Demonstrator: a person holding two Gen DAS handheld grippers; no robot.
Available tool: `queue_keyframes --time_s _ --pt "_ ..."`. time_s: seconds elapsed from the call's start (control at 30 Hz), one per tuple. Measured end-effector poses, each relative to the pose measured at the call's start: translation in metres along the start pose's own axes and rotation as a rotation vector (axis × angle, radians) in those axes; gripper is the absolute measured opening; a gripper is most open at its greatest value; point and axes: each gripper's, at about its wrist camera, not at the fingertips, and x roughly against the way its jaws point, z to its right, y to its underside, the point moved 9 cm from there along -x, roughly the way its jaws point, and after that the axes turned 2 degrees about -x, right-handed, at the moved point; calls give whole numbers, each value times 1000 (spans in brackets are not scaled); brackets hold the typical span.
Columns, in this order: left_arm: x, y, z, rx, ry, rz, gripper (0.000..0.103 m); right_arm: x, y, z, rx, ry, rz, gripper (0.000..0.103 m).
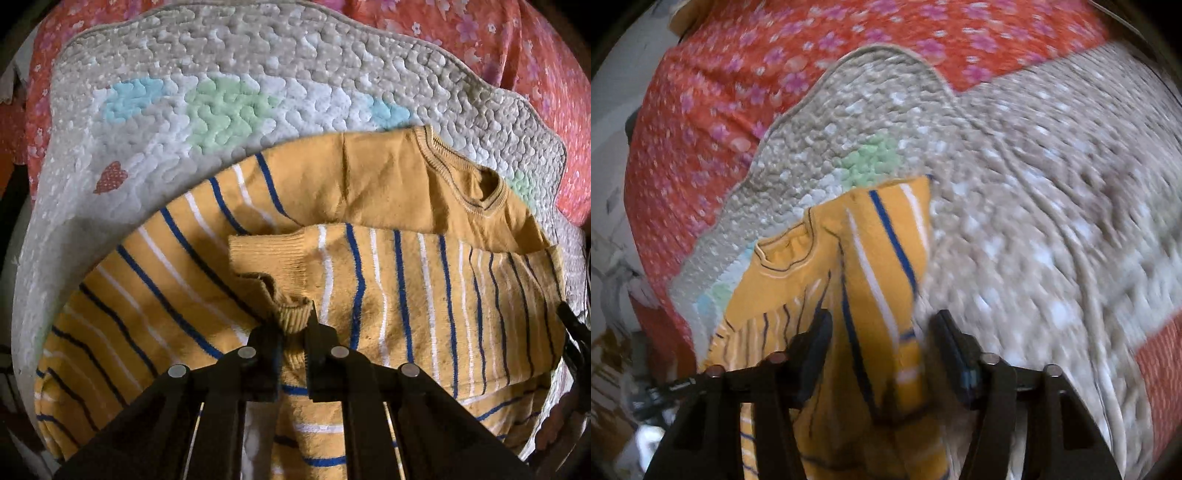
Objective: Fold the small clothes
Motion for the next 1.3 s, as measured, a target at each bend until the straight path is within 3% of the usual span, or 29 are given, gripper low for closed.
queue_keyframes --time_s 0.07,0.17,0.3,0.33,0.43,0.53,0.7,0.83,0.87,0.93,0.97,1.0,1.07,1.1,1.2,1.3 --pt "13 -6 8 -11 12 35 9 1 -4 -1 -21 -10 -8 14" --pt "23 -20 27 -54 14 84 9 20 -23 0 -8 28 75 11" --pt "-3 -26 35 -121 -106 61 9 24 -32 2 27 69 103 15" --pt "-11 -25 32 -124 -126 44 9 23 -31 4 24 68 92 20" --pt "-30 -18 22 -117 -143 15 9 37 -22 16 51 87 64 49" --pt "-31 -17 20 -98 -111 28 9 55 -7 19 125 53 35 52" --pt "-32 -18 17 -69 -77 22 9 52 41 -8 443 79 -45 56" --pt "-30 -18 19 -68 -78 22 9 19 42 -22 751 416 55 55" --pt "-29 -18 21 -71 -78 22 10 12 35 -22 772 472 83 54" --pt "-34 -18 17 -80 -88 23 10 8 20 -16 703 506 118 52" --pt "-34 -17 17 -81 -89 23 10 12 5 -6 594 516 140 53" --pt "-34 -18 15 -81 -89 23 10 18 -4 3 520 516 155 57" --pt "-34 -18 15 -85 -88 24 11 33 -21 30 354 500 179 77" --pt "-35 -18 12 -88 -83 25 11 41 -25 47 270 486 186 79" --pt "-33 -17 19 -93 -82 31 12 44 -22 75 55 340 139 80" --pt "-35 -17 20 -99 -88 36 12 43 -18 80 -48 273 105 80"
